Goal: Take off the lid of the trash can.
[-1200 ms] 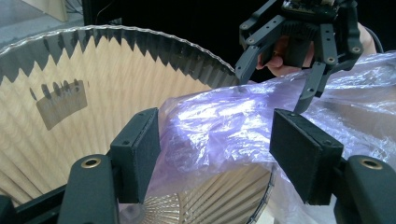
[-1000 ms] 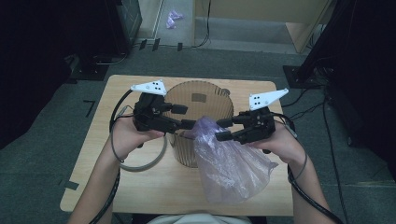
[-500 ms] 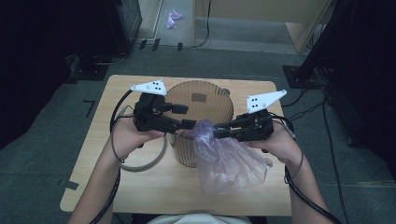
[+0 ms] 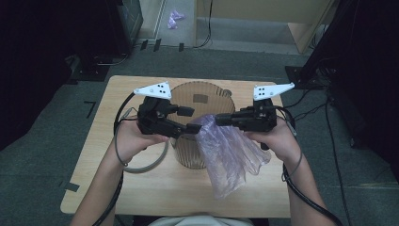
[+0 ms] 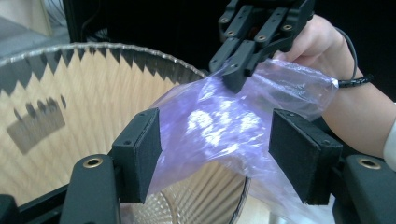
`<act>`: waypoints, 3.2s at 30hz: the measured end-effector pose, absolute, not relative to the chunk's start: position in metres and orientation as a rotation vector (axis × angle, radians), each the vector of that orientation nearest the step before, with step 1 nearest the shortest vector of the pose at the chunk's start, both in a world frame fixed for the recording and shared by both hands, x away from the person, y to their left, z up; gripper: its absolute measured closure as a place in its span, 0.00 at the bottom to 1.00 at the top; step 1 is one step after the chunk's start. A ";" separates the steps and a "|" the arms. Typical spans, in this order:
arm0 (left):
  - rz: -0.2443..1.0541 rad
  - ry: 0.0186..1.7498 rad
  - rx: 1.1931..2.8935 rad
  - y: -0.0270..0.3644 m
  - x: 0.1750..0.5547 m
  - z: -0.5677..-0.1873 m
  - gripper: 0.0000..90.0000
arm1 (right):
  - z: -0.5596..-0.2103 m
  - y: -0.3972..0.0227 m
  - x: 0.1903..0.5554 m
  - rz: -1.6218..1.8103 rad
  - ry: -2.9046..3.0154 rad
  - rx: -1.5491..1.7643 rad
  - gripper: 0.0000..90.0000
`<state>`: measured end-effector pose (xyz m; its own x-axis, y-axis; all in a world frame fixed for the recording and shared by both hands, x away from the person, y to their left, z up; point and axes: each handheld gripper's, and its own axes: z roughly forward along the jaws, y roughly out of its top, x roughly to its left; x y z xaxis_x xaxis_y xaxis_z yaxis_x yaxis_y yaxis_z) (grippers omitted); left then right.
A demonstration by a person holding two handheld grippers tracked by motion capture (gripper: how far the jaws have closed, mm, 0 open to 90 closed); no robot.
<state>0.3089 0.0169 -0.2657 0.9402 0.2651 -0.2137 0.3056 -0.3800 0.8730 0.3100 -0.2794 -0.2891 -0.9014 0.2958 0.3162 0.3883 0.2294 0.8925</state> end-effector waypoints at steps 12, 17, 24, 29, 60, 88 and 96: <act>-0.100 0.486 2.002 0.013 0.318 -0.277 0.49 | -0.287 -0.270 0.315 -1.829 -2.371 -0.700 0.95; -0.105 0.487 2.033 0.010 0.317 -0.278 0.72 | -0.287 -0.269 0.315 -1.824 -2.375 -0.699 0.92; -0.131 0.486 2.043 0.011 0.317 -0.275 0.98 | -0.281 -0.271 0.310 -1.846 -2.388 -0.698 0.72; -0.117 0.512 2.025 0.016 0.324 -0.275 0.99 | -0.273 -0.278 0.306 -1.899 -2.379 -0.706 0.64; -0.077 0.567 1.983 0.033 0.354 -0.275 0.70 | -0.295 -0.274 0.323 -1.796 -2.426 -0.752 0.95; -0.037 0.512 2.051 0.009 0.343 -0.288 0.54 | -0.310 -0.278 0.333 -1.810 -2.468 -0.886 0.55; -0.024 0.532 2.025 0.009 0.347 -0.289 0.54 | -0.293 -0.296 0.327 -1.912 -2.385 -0.890 0.61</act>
